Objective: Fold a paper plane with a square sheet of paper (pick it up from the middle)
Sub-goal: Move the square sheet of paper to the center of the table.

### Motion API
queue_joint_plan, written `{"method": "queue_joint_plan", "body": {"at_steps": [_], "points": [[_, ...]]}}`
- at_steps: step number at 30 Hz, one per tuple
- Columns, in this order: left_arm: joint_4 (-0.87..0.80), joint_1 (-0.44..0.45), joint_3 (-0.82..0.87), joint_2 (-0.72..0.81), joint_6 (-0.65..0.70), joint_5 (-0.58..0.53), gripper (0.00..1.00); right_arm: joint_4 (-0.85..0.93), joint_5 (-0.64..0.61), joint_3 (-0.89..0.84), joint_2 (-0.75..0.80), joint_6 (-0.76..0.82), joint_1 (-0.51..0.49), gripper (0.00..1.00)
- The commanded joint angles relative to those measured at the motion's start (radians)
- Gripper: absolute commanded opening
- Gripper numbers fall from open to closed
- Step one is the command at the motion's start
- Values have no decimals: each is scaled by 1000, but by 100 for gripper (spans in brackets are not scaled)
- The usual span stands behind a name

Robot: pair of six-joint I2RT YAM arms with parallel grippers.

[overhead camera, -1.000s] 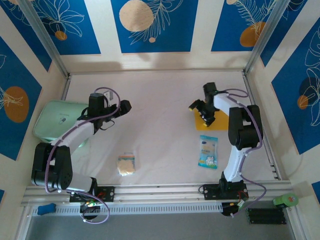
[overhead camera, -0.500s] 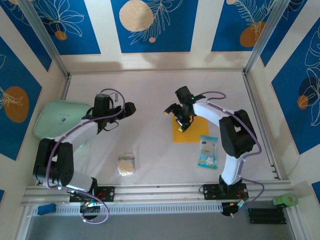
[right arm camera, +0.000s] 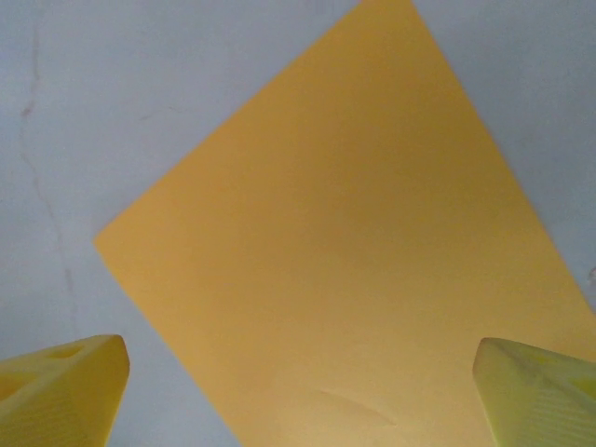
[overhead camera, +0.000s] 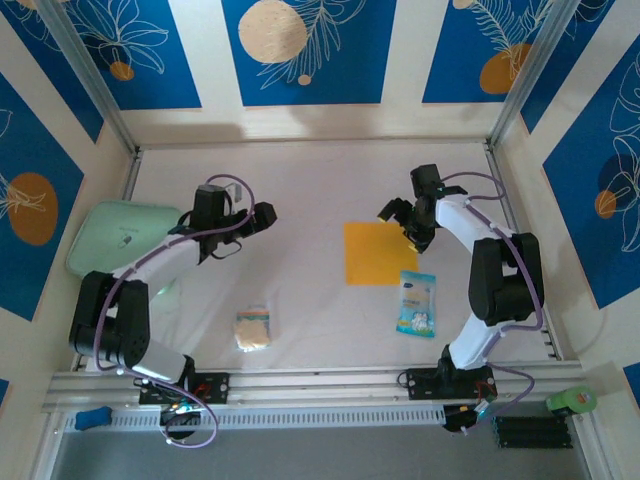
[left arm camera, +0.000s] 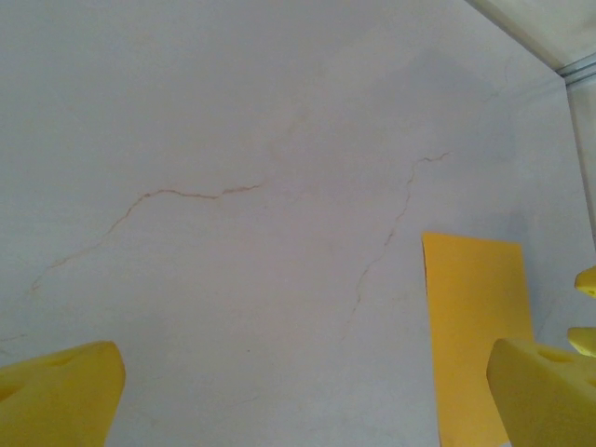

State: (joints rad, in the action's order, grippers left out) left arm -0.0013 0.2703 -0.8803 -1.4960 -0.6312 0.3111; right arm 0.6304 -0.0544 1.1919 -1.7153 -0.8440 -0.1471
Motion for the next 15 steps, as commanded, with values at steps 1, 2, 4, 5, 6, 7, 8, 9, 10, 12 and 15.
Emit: {"method": "queue_joint_plan", "body": {"at_steps": [1, 2, 4, 5, 6, 7, 8, 9, 10, 12, 15], "points": [[-14, 18, -37, -29, -17, 17, 99, 26, 24, -10, -32, 71, -1, 96], [-15, 21, -42, -37, -19, 17, 99, 24, 27, -9, -44, 71, -2, 96], [-20, 25, -53, -49, -22, 18, 99, 25, 27, -4, -67, 68, -8, 96], [-21, 28, -59, -54, -23, 18, 99, 27, 22, 1, -79, 63, -11, 96], [-22, 30, -63, -59, -24, 19, 99, 28, 18, 4, -89, 60, -15, 96], [-23, 33, -68, -62, -24, 20, 99, 28, 13, 5, -99, 53, -19, 96], [-25, 35, -72, -65, -24, 20, 99, 27, 11, 9, -110, 48, -25, 96], [-25, 36, -75, -67, -24, 19, 99, 28, 11, 12, -119, 44, -29, 96], [-27, 39, -76, -70, -24, 19, 99, 29, 10, 17, -129, 39, -34, 96], [-30, 41, -80, -73, -24, 21, 99, 35, 9, 24, -143, 24, -43, 96], [-40, 46, -83, -78, -24, 14, 99, 36, 8, 29, -157, -4, -56, 96]]}}
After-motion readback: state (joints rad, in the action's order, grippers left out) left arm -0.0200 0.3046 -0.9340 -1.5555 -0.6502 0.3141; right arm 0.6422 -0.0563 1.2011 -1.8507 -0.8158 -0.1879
